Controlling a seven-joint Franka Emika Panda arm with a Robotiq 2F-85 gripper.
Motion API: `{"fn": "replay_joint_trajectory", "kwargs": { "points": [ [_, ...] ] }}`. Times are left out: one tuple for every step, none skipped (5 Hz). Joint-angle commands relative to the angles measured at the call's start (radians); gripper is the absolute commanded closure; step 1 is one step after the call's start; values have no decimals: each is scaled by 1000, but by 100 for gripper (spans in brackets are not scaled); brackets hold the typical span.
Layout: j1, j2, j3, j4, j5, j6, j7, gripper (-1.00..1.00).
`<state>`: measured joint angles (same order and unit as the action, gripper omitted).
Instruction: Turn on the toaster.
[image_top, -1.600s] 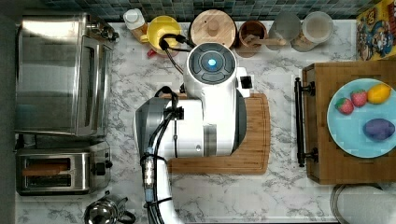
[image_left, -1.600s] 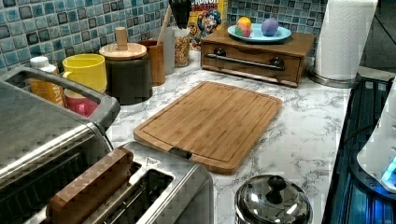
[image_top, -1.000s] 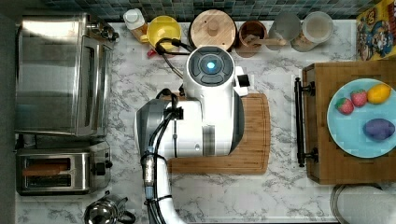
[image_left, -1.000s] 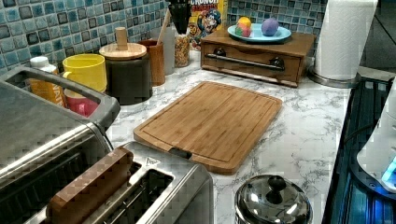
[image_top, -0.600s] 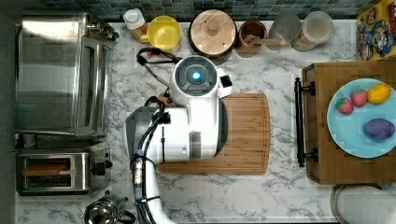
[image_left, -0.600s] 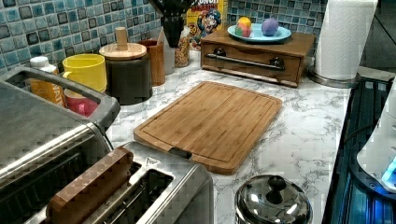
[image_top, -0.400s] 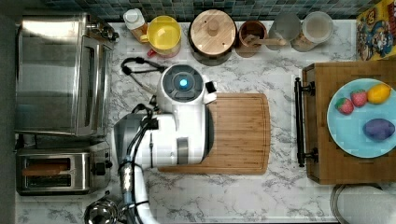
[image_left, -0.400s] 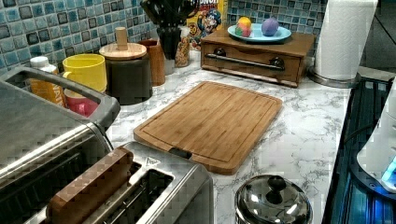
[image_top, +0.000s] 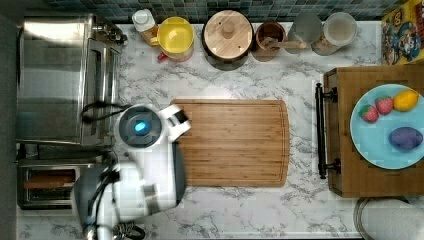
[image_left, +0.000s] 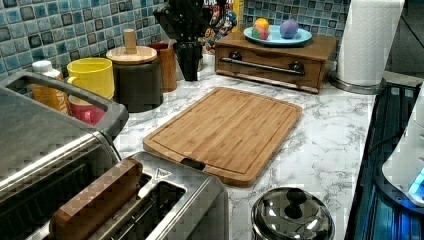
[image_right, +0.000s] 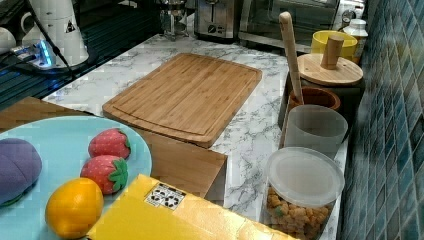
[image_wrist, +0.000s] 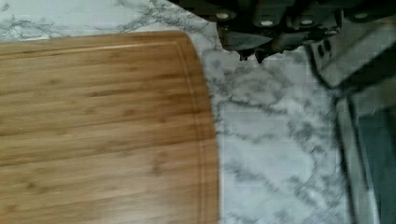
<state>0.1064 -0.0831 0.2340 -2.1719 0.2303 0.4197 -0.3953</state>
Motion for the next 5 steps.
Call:
{"fn": "replay_joint_trajectory", "kwargs": {
  "points": [
    [68,-20,79,-73,-2,41,-67,100],
    [70,-24,113,-104,17,44,-88,100],
    [75,-39,141,-133,77,58,-137,100],
    [102,-130,150,-207,169,127,-233,100],
    [123,-140,154,-203,220,129,-271,100]
  ]
}}
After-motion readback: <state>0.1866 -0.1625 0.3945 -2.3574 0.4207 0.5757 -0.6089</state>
